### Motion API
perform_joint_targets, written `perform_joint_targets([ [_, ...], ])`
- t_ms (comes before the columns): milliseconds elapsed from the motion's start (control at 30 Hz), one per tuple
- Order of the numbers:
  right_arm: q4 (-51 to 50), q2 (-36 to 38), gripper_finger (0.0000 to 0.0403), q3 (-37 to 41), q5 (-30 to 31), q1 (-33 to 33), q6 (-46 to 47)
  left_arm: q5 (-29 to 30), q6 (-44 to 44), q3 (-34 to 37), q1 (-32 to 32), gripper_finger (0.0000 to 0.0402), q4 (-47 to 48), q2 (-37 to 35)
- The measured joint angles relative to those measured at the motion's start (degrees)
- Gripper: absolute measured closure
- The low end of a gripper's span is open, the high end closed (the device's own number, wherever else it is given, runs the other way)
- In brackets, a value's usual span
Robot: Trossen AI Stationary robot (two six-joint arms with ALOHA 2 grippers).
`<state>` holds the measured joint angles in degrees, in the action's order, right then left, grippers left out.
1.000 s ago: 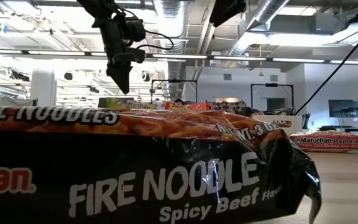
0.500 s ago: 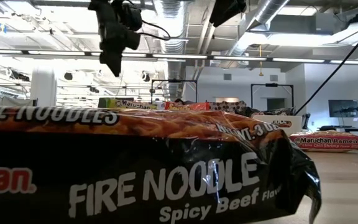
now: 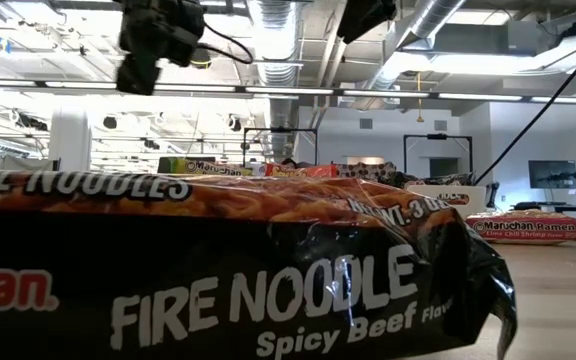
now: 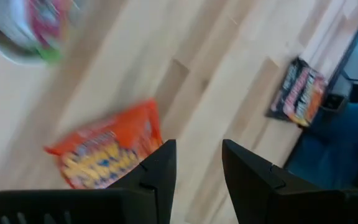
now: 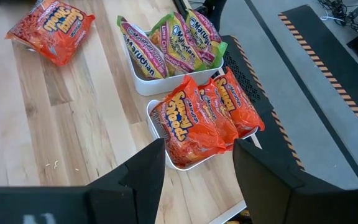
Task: Sort Maruchan noodles
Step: Put the orange noodle pack into the middle white bin
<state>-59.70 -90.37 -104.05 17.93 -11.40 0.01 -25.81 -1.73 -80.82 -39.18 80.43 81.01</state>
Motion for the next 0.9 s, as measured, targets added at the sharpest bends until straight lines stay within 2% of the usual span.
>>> perform_joint_targets([
  [233, 0.0, 0.0, 0.0188, 0.0, 0.0, 0.0, -0.5, -0.1, 8.8, 9.2, 3.6, 0.0287, -0.2, -7.8],
  [400, -0.1, 0.0, 0.0188, 0.0, 0.0, 0.0, -0.5, 3.2, 15.6, 13.0, 6.1, 0.0287, -0.4, -11.4],
  [567, -0.5, 0.0, 0.0188, 0.0, 0.0, 0.0, -0.7, 4.6, 19.8, 17.6, 9.1, 0.0286, -0.6, -13.2],
  [700, -2.6, 0.0, 0.0188, 0.0, 0.0, 0.1, -0.6, 7.9, 22.6, 22.9, 11.0, 0.0272, -1.6, -13.1],
  [900, -4.9, 0.0, 0.0188, 0.0, 0.0, 0.1, -0.5, 10.2, 28.7, 29.3, 11.9, 0.0258, -9.0, -13.1],
])
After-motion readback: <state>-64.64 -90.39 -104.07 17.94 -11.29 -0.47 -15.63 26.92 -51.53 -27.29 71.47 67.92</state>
